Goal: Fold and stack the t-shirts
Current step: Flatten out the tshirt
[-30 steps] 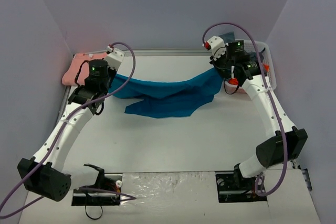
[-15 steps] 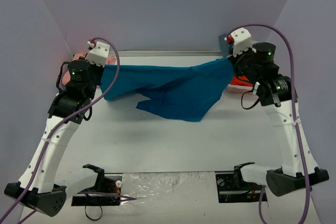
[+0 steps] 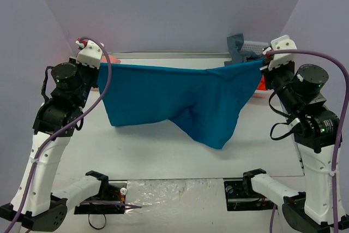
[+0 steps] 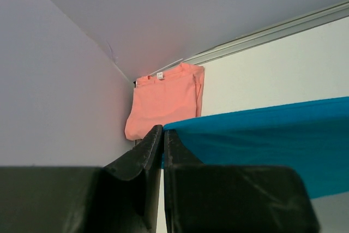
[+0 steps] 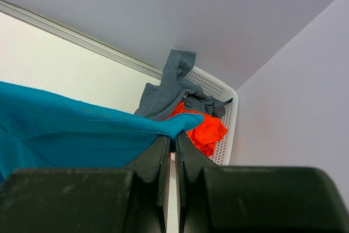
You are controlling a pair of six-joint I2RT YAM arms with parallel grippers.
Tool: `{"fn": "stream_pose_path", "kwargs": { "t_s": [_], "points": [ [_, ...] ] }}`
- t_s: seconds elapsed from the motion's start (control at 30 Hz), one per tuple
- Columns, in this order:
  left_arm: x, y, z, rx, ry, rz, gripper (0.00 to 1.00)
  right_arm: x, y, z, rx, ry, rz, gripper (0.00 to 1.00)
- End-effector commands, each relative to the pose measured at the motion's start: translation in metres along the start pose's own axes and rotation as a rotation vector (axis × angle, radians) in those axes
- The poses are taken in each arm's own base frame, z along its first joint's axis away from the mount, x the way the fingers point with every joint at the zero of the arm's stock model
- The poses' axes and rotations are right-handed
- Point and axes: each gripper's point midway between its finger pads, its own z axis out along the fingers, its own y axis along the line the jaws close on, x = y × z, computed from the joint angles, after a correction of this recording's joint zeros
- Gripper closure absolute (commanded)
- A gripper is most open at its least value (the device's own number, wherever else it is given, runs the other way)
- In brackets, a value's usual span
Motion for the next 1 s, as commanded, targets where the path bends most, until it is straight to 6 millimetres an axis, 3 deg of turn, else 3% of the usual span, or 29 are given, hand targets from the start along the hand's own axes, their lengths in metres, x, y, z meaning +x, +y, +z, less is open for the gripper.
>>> {"fn": "stream_pose_path", "kwargs": {
  "t_s": [0.0,0.07,0.17,0.27,0.33,0.37,0.43,0.47,0.5,0.53,0.57,0.63,0.67,0.73,0.77,0.83,0.93,0.97],
  "points": [
    [-0.006,0.008,0.002,-0.028,0.0,0.002,0.98,-0.003,-0.014,0.017,0.066,0.024,0.004,1.0],
    [-0.001,0.005,0.015,-0.037,0.013,0.019,0.98,0.005,-0.012,0.031,0.064,0.058,0.0,1.0],
    [0.024,-0.009,0.039,-0.027,0.071,0.044,0.98,0.027,-0.002,0.069,0.045,0.129,-0.01,1.0],
    [0.051,-0.026,0.065,-0.013,0.129,0.06,0.98,0.065,0.018,0.119,-0.007,0.238,-0.026,1.0],
    [0.068,-0.034,0.08,-0.01,0.168,0.077,0.98,0.08,0.029,0.139,-0.038,0.272,-0.025,1.0],
    [0.079,-0.04,0.094,-0.009,0.199,0.081,0.98,0.097,0.039,0.156,-0.064,0.314,-0.029,1.0],
    [0.083,-0.043,0.109,-0.004,0.221,0.074,0.98,0.102,0.044,0.174,-0.077,0.323,-0.027,1.0],
    [0.095,-0.051,0.125,0.004,0.261,0.06,0.98,0.114,0.05,0.189,-0.091,0.352,-0.033,1.0],
    [0.095,-0.053,0.132,0.012,0.267,0.052,0.98,0.114,0.049,0.198,-0.084,0.35,-0.033,1.0],
    [0.072,-0.044,0.141,-0.006,0.227,0.028,0.98,0.111,0.047,0.205,-0.072,0.349,-0.034,1.0],
    [0.077,-0.05,0.153,0.001,0.266,0.018,0.98,0.1,0.042,0.219,-0.055,0.328,-0.03,1.0],
    [0.053,-0.044,0.162,-0.004,0.24,-0.014,0.97,0.08,0.03,0.227,-0.018,0.292,-0.024,1.0],
    [0.024,-0.035,0.164,-0.016,0.19,-0.038,0.98,0.055,0.017,0.229,0.021,0.242,-0.017,1.0],
    [-0.008,-0.026,0.158,-0.017,0.13,-0.062,0.98,0.028,0.002,0.222,0.056,0.19,-0.004,1.0],
    [-0.037,-0.016,0.146,-0.024,0.072,-0.084,0.98,0.0,-0.01,0.209,0.086,0.124,0.012,1.0],
    [-0.066,0.0,0.123,-0.033,-0.003,-0.101,0.98,-0.036,-0.026,0.179,0.116,0.035,0.027,1.0],
    [-0.089,0.014,0.094,-0.042,-0.078,-0.099,0.98,-0.072,-0.043,0.142,0.154,-0.061,0.041,1.0],
    [-0.096,0.022,0.076,-0.047,-0.106,-0.086,0.98,-0.086,-0.049,0.12,0.165,-0.102,0.046,1.0]
  ]
}}
